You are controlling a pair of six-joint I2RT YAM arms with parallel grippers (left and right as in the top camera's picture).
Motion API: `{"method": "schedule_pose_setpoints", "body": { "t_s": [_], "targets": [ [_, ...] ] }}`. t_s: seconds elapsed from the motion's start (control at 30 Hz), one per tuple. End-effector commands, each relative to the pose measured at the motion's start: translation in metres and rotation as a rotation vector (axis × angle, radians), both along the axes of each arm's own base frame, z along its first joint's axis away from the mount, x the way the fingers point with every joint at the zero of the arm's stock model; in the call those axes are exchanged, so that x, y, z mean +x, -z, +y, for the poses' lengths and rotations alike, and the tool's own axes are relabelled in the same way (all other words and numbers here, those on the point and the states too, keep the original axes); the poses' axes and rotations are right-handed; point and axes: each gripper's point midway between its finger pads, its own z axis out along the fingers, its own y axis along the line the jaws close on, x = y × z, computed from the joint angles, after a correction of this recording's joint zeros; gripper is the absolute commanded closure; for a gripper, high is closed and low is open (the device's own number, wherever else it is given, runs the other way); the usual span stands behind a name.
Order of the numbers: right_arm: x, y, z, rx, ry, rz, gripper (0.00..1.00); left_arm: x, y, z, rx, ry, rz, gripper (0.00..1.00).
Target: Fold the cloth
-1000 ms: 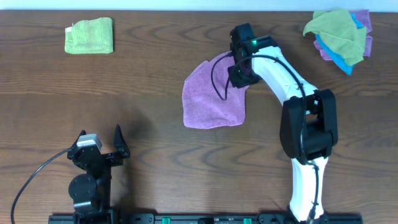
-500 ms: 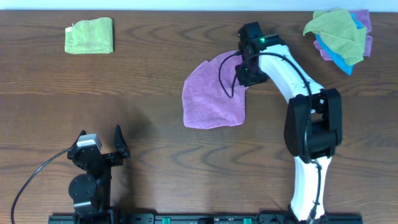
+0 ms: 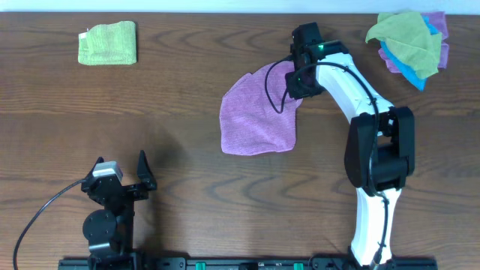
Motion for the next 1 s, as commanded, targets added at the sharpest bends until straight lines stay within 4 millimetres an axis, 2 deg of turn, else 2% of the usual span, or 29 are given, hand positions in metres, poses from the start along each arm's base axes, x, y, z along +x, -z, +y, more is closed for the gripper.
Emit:
{"method": "schedule_pose_setpoints", "body": {
  "t_s": [0.0, 0.4, 0.5, 0.53, 0.6, 0.77, 0.97],
  "targets": [
    [-0.001, 0.014, 0.004, 0.006, 0.003, 0.028, 0.75, 0.0, 0.018, 0.0, -0.008, -0.001, 0.041, 0.05],
    [-0.004, 0.017, 0.003, 0.003, 0.007, 0.042, 0.81, 0.0, 0.018, 0.0, -0.008, -0.001, 0.041, 0.05],
    [-0.006, 0.017, 0.001, -0.009, 0.009, 0.051, 0.96, 0.0, 0.018, 0.0, -0.008, -0.001, 0.041, 0.05],
    [-0.006, 0.017, -0.001, -0.019, 0.01, 0.052, 0.98, 0.0, 0.018, 0.0, -0.008, -0.001, 0.041, 0.05],
    [-0.008, 0.017, -0.01, -0.071, 0.02, 0.053, 0.98, 0.0, 0.018, 0.0, -0.008, -0.001, 0.041, 0.05],
    [-0.013, 0.009, -0.05, -0.304, 0.045, 0.054, 0.99, 0.0, 0.018, 0.0, -0.008, -0.001, 0.041, 0.05],
    [-0.011, -0.011, -0.07, -0.433, 0.061, 0.04, 0.98, 0.0, 0.018, 0.0, -0.008, -0.001, 0.041, 0.05]
  ]
}}
